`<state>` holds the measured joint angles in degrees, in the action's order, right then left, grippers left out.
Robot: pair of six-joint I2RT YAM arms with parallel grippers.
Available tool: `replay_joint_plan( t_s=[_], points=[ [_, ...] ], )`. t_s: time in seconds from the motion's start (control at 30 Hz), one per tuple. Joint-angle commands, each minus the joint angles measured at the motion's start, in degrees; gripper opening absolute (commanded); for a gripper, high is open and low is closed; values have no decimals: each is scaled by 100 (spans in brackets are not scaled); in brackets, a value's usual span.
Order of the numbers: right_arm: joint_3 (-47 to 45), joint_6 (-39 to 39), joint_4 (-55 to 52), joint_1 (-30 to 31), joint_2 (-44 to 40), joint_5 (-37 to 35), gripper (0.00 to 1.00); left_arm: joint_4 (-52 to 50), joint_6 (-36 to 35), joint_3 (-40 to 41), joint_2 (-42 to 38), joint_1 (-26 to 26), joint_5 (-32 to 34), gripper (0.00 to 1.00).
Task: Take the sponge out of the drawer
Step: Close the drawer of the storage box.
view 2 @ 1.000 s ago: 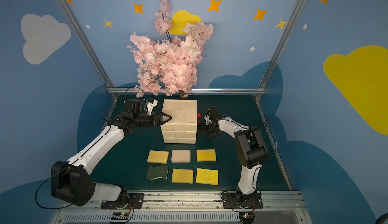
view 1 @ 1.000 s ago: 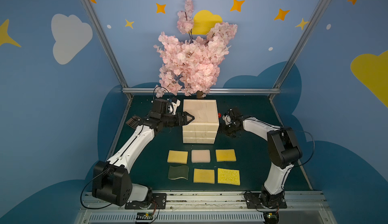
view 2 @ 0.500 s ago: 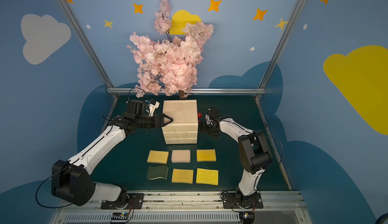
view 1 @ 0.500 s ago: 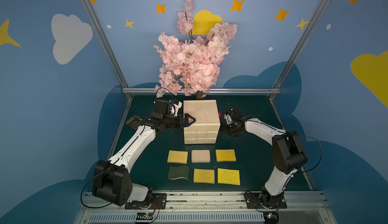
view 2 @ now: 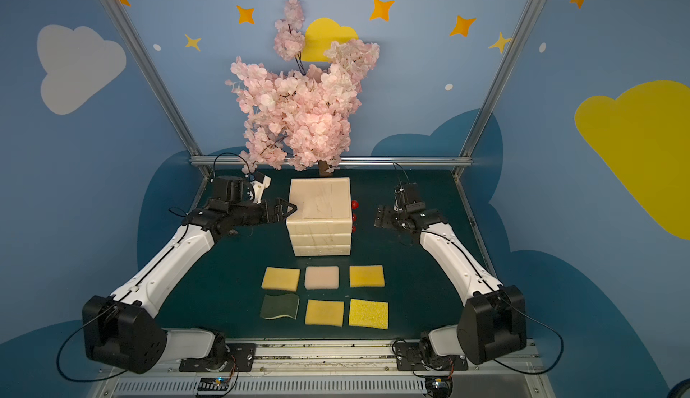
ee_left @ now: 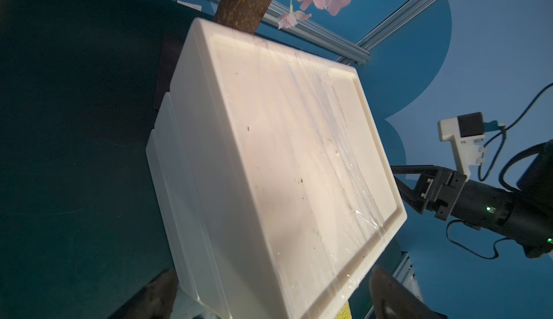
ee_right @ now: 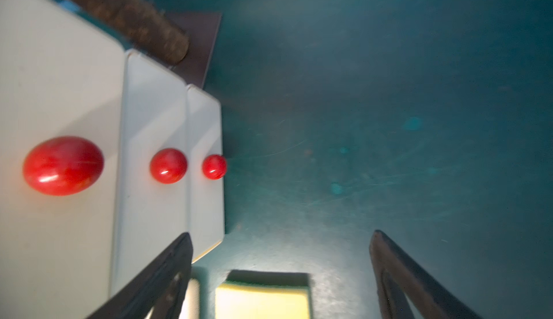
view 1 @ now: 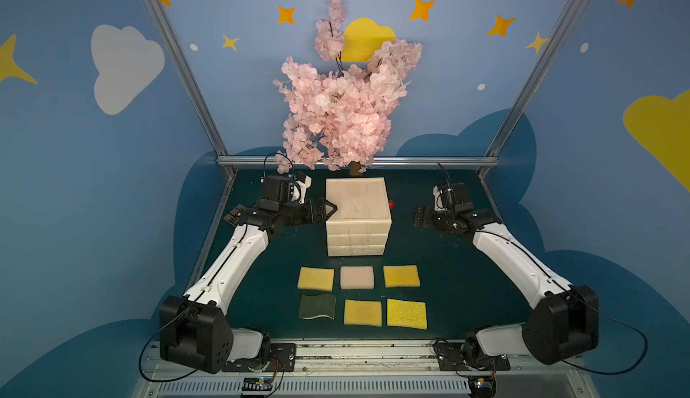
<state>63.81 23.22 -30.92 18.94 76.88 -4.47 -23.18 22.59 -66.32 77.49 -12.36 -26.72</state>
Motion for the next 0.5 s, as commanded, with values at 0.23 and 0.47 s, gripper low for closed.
replay_joint_plan(
  t_s=[0.23, 0.47],
  points=[
    [-1382, -259, 736, -577, -1685, -1065, 96, -393, -998, -136, -272, 173, 1378, 100],
    [-1709, -179, 968, -913, -1544, -632, 96, -44, -1043, 246, -731, 192, 2709, 100]
  ],
)
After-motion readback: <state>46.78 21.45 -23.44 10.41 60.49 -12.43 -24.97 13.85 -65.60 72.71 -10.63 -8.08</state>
